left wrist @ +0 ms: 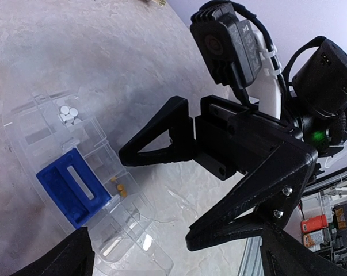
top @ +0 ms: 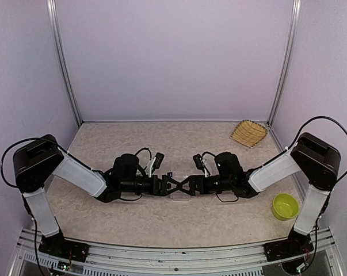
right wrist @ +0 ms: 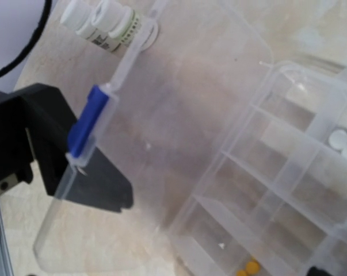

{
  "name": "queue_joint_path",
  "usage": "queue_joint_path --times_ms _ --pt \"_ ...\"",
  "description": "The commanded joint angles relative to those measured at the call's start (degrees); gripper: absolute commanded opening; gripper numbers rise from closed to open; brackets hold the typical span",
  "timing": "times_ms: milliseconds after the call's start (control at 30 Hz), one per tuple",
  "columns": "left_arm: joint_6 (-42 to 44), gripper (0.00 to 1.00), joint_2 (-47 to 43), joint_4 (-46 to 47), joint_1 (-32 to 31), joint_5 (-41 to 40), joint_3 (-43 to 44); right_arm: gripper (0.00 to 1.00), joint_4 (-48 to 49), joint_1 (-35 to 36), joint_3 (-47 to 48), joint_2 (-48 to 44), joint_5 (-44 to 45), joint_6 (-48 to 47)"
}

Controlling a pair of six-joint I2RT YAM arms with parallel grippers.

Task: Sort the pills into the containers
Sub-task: Close the pill container at the center of the board.

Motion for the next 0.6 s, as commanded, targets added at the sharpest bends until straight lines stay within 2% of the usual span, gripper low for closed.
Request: queue_joint_path --times_ms 0,567 --pt "-0.59 0.98 1.58 2.76 -0.53 0.92 1.14 1.00 1.94 0.16 1.09 0.76 -1.04 0.53" --pt "-2.35 0.98 3.29 6.96 -0.70 1.53 0.76 1.00 8.40 -0.03 -0.29 3.12 -4.27 3.80"
